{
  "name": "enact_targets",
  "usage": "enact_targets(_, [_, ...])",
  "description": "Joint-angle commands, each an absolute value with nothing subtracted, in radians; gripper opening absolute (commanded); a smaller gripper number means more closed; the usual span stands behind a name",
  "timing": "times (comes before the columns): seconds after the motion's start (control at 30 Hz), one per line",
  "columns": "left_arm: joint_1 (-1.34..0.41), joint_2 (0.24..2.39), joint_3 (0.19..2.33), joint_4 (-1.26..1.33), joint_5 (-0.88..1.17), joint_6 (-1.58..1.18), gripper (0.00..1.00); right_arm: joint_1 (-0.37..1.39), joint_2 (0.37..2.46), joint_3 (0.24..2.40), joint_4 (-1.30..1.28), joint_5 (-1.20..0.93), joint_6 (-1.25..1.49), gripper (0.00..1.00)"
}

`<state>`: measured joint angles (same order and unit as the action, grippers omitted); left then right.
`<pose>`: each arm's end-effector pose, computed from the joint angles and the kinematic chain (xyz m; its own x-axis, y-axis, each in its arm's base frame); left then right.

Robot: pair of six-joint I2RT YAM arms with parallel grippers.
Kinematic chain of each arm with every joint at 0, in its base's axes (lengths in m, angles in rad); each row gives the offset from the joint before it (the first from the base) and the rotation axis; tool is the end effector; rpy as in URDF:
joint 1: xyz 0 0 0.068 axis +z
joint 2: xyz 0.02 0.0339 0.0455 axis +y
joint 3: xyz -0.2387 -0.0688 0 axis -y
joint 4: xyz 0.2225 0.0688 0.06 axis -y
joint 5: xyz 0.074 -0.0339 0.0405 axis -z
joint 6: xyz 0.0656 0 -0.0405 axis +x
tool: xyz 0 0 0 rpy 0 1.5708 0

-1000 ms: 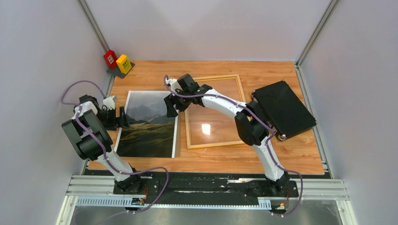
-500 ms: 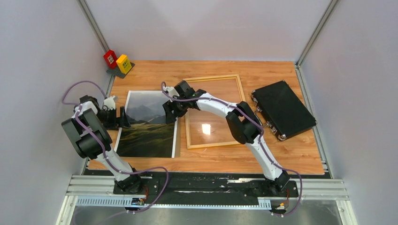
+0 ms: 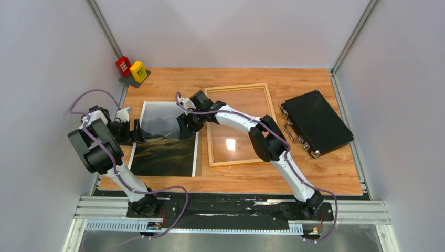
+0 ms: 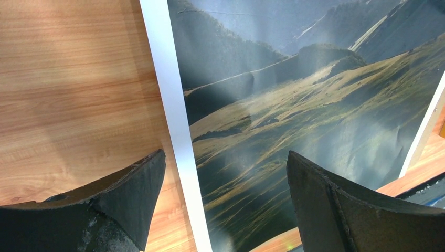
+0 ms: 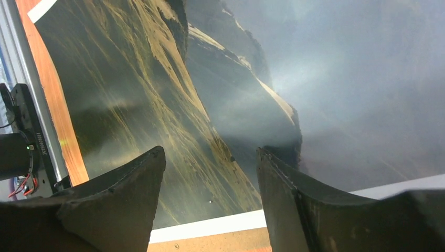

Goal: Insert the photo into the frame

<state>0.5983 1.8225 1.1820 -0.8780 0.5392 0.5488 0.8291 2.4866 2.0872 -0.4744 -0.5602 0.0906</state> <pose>0.2673 0.1414 0.1297 -0.9446 -0.1021 -0.3121 0.0370 0.9113 -0.4102 0.3261 0.4075 0.1283 -0.5932 -0.5340 -0.6024 -0.8047 0.3706 0.4638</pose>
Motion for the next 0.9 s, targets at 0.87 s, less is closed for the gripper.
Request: enact_targets(0.87, [0.666, 1.926, 1.205, -1.094, 0.677, 0.804, 0.9, 0.854, 2.69, 2.342, -0.483, -0.704, 0.182, 0.63])
